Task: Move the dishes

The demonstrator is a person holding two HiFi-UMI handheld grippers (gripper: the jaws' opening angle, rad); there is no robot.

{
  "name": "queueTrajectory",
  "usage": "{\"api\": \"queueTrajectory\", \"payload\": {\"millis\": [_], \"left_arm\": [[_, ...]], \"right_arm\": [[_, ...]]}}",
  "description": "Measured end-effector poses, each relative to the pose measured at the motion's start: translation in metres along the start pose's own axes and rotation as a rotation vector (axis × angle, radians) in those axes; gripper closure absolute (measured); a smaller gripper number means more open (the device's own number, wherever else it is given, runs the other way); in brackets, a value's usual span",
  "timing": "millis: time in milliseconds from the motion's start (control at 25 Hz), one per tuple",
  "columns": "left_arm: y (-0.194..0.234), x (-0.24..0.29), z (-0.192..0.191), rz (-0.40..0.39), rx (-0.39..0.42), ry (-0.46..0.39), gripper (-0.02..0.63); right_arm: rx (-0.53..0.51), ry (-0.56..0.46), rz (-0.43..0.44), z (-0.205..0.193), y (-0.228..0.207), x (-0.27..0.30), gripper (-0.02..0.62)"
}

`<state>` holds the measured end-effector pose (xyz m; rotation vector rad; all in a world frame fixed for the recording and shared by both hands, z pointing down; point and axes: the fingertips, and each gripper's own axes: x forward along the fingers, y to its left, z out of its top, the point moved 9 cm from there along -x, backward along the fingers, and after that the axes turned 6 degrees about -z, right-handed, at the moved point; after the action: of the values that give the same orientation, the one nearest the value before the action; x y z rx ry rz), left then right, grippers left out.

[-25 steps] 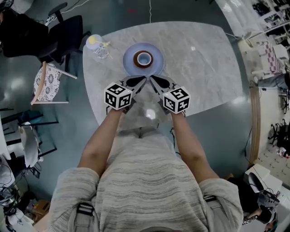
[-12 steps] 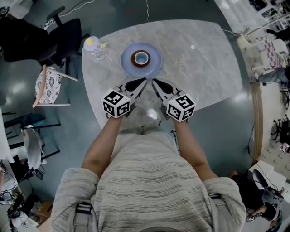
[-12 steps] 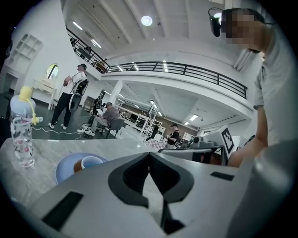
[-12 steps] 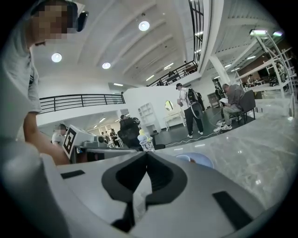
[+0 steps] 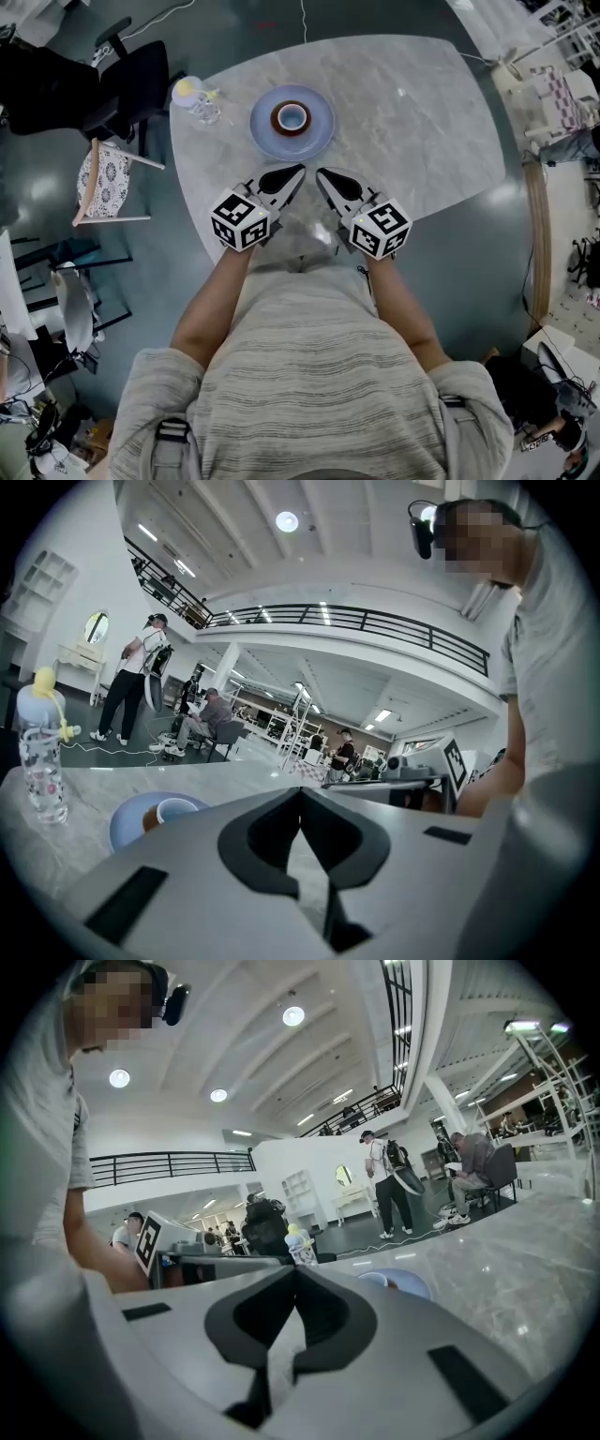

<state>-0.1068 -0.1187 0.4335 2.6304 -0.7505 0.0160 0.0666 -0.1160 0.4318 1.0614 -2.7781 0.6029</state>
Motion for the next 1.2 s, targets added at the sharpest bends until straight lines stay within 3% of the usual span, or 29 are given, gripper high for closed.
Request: {"api": "queueTrajectory", "payload": {"millis": [320, 1200], "left_arm": [[-0.014, -0.007, -0.008, -0.034, -0.010, 0.024, 0.586], [-0.004, -0.025, -0.007, -0.027, -0.051, 0.034, 0.586]], "right_arm": [[-0.017, 0.034, 0.004, -0.007, 0.008, -0.009, 0.578], [-0.055, 0.062, 0.009, -0.006, 0.021, 0.004, 0.578]]}}
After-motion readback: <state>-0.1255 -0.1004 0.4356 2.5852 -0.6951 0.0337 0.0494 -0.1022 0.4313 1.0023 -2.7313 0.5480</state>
